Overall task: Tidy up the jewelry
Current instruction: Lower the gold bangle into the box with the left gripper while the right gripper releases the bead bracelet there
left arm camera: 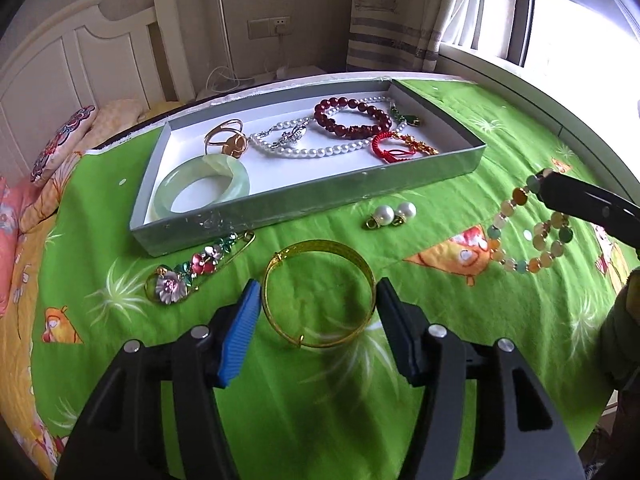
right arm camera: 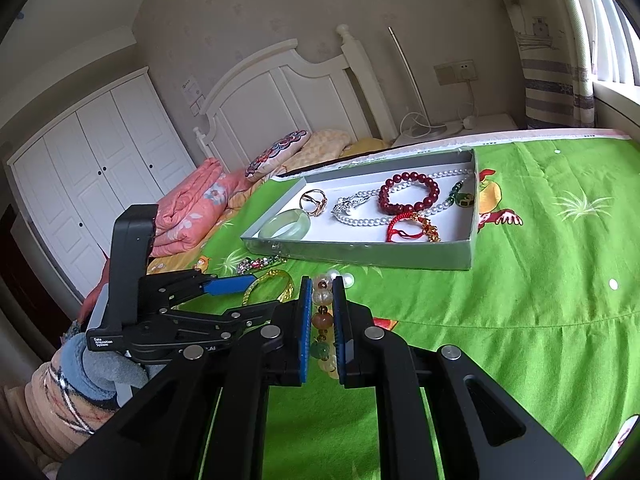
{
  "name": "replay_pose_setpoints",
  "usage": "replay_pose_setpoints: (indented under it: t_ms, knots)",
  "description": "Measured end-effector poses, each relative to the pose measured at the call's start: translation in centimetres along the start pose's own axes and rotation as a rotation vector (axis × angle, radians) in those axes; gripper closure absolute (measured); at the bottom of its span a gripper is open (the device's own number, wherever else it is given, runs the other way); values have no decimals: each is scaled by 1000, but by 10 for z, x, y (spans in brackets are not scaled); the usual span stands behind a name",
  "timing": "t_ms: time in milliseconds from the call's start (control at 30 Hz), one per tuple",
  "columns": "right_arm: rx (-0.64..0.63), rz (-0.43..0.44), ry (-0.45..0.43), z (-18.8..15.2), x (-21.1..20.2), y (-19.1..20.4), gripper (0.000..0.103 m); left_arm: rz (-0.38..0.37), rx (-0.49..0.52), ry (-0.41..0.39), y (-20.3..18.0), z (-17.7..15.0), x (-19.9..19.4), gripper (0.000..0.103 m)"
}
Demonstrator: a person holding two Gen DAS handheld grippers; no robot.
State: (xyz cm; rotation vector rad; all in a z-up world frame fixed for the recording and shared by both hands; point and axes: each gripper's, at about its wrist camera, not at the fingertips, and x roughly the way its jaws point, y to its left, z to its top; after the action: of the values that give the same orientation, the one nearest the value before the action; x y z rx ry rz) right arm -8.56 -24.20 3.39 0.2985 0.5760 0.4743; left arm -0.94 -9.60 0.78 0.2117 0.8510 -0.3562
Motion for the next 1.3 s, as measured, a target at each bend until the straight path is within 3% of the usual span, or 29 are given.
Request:
replay_pose_setpoints:
  t_ms: [333, 700, 967, 1300]
  knots:
    - [-37, -29, 2, 4, 2, 12, 93, 8, -32, -41, 6, 0, -16, 45]
    - [-125, -40, -28, 44, 12, 35, 93, 24, -87, -113, 25, 14, -37, 45]
    - [-67, -16, -27, 68, 36, 22, 93, 27, -157, -170, 47, 37, -47, 45]
    - [-10, 7, -13, 97, 74, 10, 93, 12, -236, -145, 72, 66, -16, 45]
